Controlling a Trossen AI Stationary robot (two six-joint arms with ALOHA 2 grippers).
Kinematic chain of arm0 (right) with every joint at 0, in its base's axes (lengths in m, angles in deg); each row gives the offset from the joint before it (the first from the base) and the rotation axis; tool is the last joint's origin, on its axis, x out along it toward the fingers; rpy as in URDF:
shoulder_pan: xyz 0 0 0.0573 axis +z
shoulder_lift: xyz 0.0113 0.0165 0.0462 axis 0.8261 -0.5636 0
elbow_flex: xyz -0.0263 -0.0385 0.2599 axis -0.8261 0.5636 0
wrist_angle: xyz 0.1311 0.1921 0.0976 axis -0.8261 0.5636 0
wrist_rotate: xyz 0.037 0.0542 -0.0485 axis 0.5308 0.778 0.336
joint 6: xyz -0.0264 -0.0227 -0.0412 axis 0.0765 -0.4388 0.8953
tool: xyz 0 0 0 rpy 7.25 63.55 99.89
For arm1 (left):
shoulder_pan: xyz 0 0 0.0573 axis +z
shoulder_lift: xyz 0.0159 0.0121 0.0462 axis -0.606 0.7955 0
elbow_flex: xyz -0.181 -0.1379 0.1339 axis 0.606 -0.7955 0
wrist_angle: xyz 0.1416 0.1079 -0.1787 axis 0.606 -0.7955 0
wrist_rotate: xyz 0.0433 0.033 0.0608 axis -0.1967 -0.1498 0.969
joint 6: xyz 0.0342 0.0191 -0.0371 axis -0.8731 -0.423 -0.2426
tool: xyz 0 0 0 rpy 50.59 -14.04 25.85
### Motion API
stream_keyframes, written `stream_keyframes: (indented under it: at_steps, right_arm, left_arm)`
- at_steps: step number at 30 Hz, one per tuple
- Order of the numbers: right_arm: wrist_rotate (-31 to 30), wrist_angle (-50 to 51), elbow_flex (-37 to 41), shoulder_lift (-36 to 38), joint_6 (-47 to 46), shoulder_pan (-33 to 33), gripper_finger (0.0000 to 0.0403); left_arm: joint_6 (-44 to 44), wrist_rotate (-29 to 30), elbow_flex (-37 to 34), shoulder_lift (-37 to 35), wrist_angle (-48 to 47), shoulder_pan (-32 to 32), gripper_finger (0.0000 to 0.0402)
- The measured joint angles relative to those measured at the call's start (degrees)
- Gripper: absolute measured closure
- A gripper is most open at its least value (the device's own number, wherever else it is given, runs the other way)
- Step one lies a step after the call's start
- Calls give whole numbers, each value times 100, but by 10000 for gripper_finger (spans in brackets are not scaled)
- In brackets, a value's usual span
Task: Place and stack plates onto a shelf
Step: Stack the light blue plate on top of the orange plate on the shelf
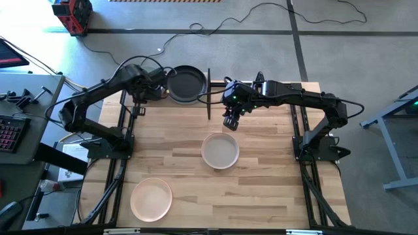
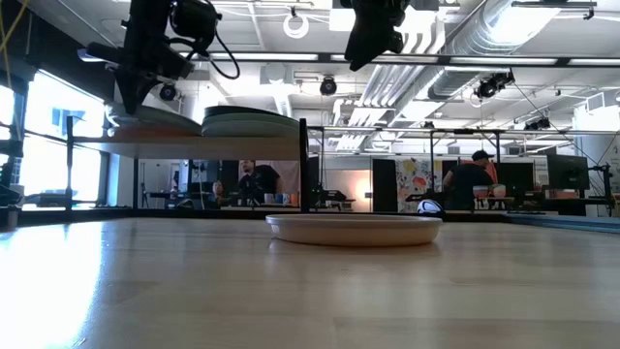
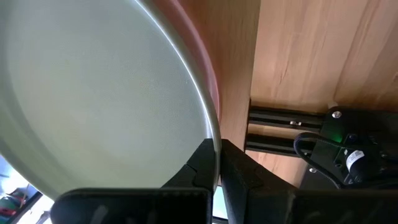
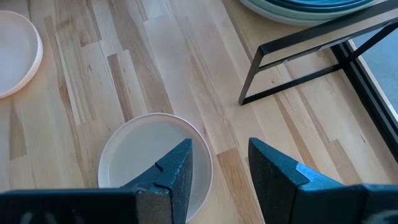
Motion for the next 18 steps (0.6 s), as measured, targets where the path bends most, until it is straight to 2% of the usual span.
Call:
stream_keyframes:
  at_steps: [11, 18]
  right_arm:
    - [0, 5, 0, 0, 0, 0, 268]
    - [0, 5, 0, 0, 0, 4, 268]
  left_arm:
    - [44, -274, 0, 164, 152, 0, 400]
    - [48, -52, 0, 160, 232, 0, 392]
